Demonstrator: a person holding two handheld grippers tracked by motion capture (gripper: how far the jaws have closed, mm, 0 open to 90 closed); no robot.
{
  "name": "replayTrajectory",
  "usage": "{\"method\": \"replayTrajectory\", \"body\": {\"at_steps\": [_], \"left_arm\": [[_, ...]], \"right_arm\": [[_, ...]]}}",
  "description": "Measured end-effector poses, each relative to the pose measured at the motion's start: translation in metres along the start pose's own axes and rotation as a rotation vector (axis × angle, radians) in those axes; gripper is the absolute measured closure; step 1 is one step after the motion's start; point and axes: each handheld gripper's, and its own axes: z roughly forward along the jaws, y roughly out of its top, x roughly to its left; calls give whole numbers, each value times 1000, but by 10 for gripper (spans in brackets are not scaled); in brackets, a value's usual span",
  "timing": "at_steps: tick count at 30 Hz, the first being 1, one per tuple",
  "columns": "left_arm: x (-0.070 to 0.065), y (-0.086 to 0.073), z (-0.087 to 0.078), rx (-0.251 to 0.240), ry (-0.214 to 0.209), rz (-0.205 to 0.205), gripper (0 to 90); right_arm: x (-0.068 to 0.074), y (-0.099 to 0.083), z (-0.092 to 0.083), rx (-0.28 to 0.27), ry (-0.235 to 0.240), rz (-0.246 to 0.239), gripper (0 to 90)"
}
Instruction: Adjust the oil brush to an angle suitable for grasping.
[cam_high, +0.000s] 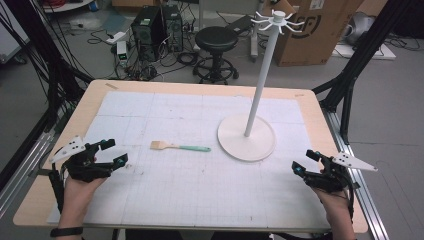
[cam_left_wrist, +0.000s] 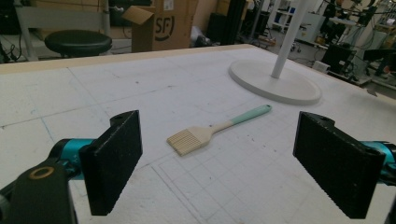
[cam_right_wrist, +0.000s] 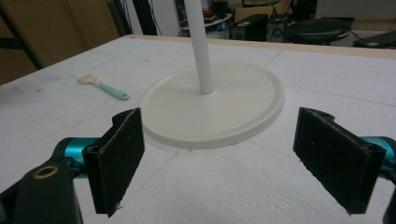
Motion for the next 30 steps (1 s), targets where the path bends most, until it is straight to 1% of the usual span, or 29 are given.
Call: {"method": "replayTrajectory", "body": {"at_steps": [9,13,14,15,16,17,19,23,30], "left_arm": [[-2,2,4,4,-10,7,166],[-4,3,6,10,-23,8,174],[-4,3,7,11,-28,8,174],[-7,4,11,7,-45,6,189],[-8,4,13,9,-54,12,190],[-8,4,13,9,-54,12,191],[-10,6,17,11,-68,18,192],[-13,6,23,-3,-92,4,203],[-14,5,25,12,-88,6,210]], "right_arm": [[0,0,1,3,7,-2,158],[1,0,2,3,7,0,158],[1,0,3,7,7,-4,158],[1,0,4,10,10,-5,158],[1,0,4,12,9,-8,158],[1,0,4,12,9,-8,158],[1,0,4,11,10,-8,158],[0,0,4,7,12,-5,158],[0,0,3,4,10,-3,158]]}}
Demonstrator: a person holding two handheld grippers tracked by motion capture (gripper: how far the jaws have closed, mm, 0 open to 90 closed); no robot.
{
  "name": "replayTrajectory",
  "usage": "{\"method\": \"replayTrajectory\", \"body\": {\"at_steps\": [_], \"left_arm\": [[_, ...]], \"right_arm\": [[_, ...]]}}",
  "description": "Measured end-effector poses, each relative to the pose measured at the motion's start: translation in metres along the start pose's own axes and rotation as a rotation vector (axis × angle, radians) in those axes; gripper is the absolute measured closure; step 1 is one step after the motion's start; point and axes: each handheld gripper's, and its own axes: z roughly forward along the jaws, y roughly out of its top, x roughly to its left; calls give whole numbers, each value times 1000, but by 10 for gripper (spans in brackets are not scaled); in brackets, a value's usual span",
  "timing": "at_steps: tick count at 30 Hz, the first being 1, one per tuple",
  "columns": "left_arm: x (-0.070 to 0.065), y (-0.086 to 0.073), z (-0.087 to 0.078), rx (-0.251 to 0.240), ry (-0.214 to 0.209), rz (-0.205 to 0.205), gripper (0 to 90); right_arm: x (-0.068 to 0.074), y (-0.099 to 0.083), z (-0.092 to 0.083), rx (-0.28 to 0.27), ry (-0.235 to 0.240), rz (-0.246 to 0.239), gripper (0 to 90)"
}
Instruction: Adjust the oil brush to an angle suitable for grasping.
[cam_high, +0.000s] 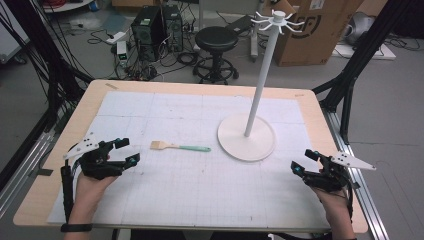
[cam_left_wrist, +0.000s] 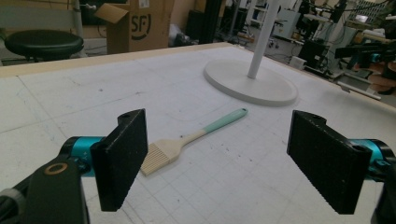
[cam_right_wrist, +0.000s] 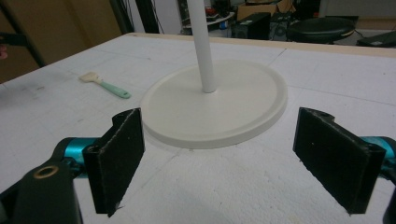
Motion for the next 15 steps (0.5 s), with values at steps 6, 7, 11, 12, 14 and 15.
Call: {"method": "replayTrajectory", "body": {"at_steps": [6,7,11,12,14,15], "left_arm": [[-3,0,5,9,-12,-2,215],[-4,1,7,14,-14,5,215],[-13,8,25,26,-49,36,227],[-13,8,25,26,-49,36,232],[-19,10,35,19,-69,46,264],[-21,11,38,15,-76,48,264]], "right_arm": [[0,0,1,3,-1,-3,158],[1,0,1,4,-1,-1,158],[2,1,1,6,5,-5,158],[2,1,1,6,5,-5,158],[2,1,1,6,3,-4,158],[2,1,1,6,3,-4,158]]}}
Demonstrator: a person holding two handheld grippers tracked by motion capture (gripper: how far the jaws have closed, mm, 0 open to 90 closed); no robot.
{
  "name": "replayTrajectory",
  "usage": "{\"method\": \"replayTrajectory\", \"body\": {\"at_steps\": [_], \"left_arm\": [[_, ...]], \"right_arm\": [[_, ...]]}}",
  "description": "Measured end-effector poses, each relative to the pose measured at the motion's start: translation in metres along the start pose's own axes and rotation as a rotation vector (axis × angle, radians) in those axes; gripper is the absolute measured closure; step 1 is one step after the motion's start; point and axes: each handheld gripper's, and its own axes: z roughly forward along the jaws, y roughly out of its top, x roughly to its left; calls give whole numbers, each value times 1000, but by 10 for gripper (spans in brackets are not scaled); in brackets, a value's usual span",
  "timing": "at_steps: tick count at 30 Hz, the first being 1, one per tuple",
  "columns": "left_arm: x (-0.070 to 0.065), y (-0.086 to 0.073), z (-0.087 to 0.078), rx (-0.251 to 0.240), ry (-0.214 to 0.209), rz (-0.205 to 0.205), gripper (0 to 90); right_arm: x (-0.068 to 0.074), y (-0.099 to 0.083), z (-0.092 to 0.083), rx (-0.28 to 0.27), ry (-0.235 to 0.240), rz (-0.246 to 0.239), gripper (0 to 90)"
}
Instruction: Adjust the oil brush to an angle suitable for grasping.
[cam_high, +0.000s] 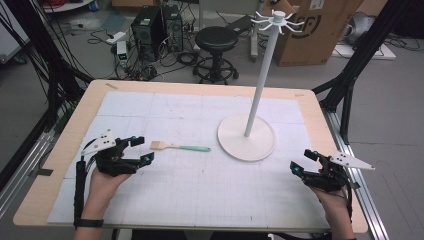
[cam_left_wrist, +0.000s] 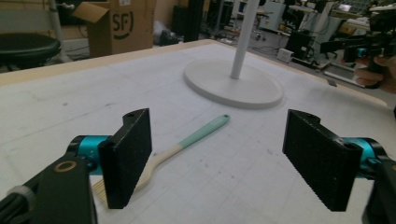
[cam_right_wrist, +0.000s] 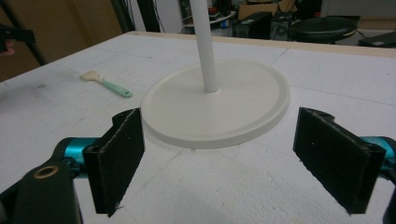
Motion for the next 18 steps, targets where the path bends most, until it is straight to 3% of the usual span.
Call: {"method": "replayTrajectory", "body": {"at_steps": [12,14,18], "left_arm": [[-19,-2,62,110,-44,63,579],[-24,-6,75,147,-56,80,642],[-27,-9,88,164,-75,82,715]], "right_arm": [[-4,-1,-2,-2,-6,6,158],[-4,-1,-2,-2,-4,6,158],[-3,-1,-2,-4,-3,1,159]]}}
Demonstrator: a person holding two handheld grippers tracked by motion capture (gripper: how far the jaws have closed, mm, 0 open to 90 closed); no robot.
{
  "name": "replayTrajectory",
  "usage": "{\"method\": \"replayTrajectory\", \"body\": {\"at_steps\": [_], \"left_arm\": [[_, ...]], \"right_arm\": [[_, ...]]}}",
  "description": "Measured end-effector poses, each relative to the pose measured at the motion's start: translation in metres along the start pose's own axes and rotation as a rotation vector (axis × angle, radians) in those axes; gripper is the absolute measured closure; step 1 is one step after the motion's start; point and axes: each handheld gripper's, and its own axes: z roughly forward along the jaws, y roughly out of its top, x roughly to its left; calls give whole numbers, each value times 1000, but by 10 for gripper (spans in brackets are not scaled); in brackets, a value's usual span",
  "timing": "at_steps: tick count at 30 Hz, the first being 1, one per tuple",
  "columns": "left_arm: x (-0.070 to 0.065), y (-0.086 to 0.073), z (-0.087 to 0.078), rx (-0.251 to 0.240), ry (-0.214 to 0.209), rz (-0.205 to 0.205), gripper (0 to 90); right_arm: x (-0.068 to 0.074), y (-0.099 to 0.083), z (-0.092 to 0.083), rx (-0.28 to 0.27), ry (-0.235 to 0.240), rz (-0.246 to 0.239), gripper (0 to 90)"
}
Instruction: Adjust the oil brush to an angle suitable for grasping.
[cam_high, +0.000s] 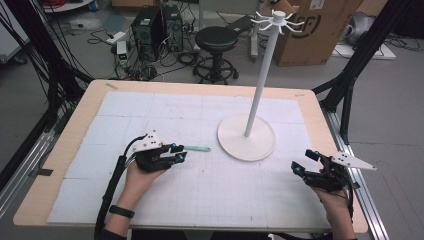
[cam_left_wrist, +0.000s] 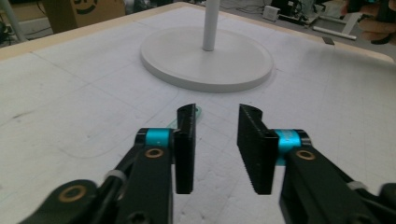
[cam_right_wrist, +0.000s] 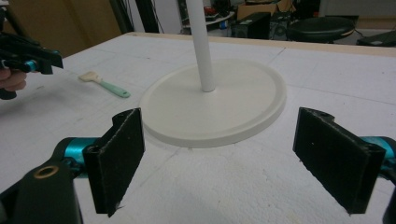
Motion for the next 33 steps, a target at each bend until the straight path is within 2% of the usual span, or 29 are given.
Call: {"method": "replayTrajectory", "body": {"at_steps": [3,4,5,6,9,12,18,23,25,26,28,30,33], "left_arm": [[-3,1,14,34,-9,24,817],[-3,1,14,34,-9,24,838],[-4,2,18,52,-18,23,838],[-6,5,25,71,-20,39,865],[-9,7,34,80,-23,57,880],[-12,9,49,115,-23,82,897],[-10,8,65,172,-16,84,898],[-5,10,80,211,14,79,898],[-2,10,85,245,23,74,897],[0,9,89,272,40,74,898],[1,9,93,294,65,62,897],[4,11,96,274,82,62,897],[7,13,98,284,85,51,898]], "right_arm": [[1,0,0,6,1,6,158],[1,0,0,6,1,6,158],[1,0,0,6,1,5,158],[1,0,1,8,-1,4,158],[1,0,1,7,-1,3,159],[0,0,0,4,-1,6,159],[0,0,0,4,1,7,159],[0,0,1,5,0,5,160],[0,0,1,6,0,2,160],[0,0,1,6,2,5,160],[0,0,1,5,2,7,160],[0,0,1,6,2,6,160],[0,-1,1,10,3,4,160]]}}
